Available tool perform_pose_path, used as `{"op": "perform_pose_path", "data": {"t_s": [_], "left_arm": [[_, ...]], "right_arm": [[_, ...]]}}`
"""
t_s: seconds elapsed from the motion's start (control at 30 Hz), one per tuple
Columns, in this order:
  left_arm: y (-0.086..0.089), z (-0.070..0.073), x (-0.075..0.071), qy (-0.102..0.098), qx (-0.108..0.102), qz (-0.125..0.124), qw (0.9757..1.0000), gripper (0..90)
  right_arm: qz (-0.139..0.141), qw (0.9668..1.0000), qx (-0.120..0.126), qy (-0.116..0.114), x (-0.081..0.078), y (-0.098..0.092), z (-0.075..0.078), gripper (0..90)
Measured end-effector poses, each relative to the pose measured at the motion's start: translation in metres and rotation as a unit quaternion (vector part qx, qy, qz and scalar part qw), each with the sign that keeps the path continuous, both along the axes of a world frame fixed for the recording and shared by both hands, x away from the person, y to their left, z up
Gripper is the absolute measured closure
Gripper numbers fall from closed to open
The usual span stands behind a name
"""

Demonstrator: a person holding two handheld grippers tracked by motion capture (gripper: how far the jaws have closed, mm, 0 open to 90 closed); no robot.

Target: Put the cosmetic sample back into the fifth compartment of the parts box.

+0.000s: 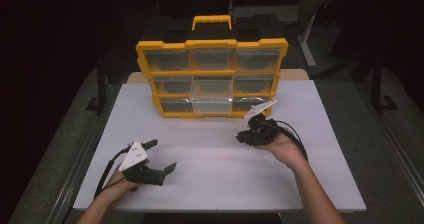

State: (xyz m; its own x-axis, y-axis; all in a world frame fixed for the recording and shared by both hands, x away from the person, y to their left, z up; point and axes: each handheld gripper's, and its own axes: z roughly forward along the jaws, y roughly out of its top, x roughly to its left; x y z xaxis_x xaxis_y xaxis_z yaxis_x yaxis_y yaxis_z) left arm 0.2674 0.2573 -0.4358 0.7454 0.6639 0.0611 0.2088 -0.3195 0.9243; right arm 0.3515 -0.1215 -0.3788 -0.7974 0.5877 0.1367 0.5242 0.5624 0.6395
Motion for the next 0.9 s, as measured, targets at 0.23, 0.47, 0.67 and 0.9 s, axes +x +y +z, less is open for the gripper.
{"op": "perform_pose_path", "data": {"t_s": [0.23,0.47,0.67,0.9], "left_arm": [[-0.001,-0.001,0.000,0.001,-0.007,0.003,1.0000,0.4],[-0.001,0.000,0.000,0.000,-0.004,0.002,1.0000,0.4],[-0.001,0.000,0.000,0.000,-0.002,0.001,1.0000,0.4],[-0.001,0.000,0.000,0.000,-0.002,0.001,1.0000,0.4]], "right_arm": [[0.003,1.0000,-0.007,-0.002,0.003,-0.004,0.011,79.7],[0.004,1.0000,-0.007,-0.005,0.007,-0.008,0.024,79.7],[0.002,0.9999,-0.010,-0.006,0.011,-0.010,0.035,79.7],[0.003,0.9999,-0.013,-0.010,0.014,-0.011,0.048,79.7]]}}
